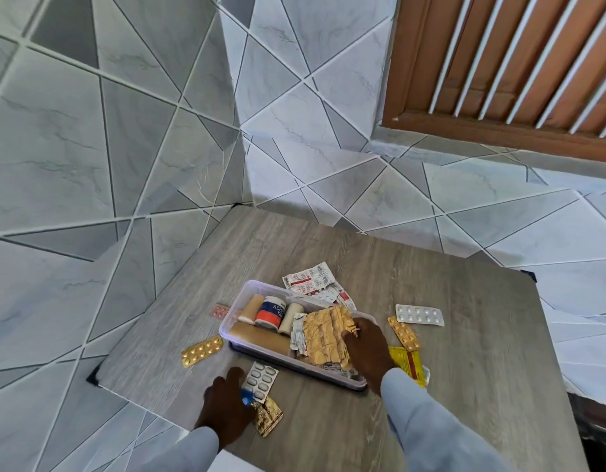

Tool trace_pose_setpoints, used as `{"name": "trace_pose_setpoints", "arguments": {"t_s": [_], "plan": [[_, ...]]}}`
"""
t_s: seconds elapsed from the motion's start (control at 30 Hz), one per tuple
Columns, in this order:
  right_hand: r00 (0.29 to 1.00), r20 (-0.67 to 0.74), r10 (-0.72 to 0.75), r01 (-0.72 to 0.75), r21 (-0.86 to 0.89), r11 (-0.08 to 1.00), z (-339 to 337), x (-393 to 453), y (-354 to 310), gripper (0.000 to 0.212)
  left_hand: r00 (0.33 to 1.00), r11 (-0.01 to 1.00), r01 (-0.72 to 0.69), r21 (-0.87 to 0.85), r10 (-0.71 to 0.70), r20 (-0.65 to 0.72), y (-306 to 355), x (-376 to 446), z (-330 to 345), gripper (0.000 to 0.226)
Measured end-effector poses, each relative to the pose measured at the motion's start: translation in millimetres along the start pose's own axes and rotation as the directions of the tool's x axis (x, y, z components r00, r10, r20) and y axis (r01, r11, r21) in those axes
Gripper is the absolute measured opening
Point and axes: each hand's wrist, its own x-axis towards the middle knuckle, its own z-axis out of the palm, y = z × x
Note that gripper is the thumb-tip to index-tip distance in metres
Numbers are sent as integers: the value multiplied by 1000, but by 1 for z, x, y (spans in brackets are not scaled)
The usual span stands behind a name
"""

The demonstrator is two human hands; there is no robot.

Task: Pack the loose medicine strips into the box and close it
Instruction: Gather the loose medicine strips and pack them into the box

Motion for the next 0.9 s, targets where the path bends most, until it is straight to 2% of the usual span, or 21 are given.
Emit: {"name": "trace_pose_setpoints", "arguments": {"t_s": [0.07, 0.17, 0.33, 0.4, 0.5, 0.67, 0.8, 0.9], "plan": [[999, -28, -43, 37, -204, 978, 3, -1, 0, 41, 997, 998, -59, -15, 58, -45, 0, -1, -4, 67], [994, -33, -101, 75, -458, 886, 5, -2, -3, 42, 966, 973, -229, -2, 227, -122, 6, -10, -12, 59], [968, -3, -253, 181, -689, 702, 7, -4, 1, 42, 834, 859, -511, -30, 487, -257, 48, -14, -31, 53], [958, -12, -288, 193, -715, 672, 8, -4, 4, 42, 811, 829, -553, -84, 513, -281, 76, -5, -33, 56], [936, -34, -352, 201, -767, 610, 12, -7, 6, 39, 847, 835, -519, -181, 475, -240, 117, 10, -26, 61], [915, -73, -397, 201, -769, 606, 10, -13, 12, 25, 847, 842, -529, -109, 516, -126, 143, 29, -14, 59], [828, -12, -560, 395, -696, 599, 17, -23, 16, 25, 826, 839, -541, -59, 518, -220, 114, 37, -28, 19], [714, 68, -697, 584, -606, 540, 31, -46, 4, 23, 837, 882, -468, 54, 462, -295, 72, 31, -45, 33]]}}
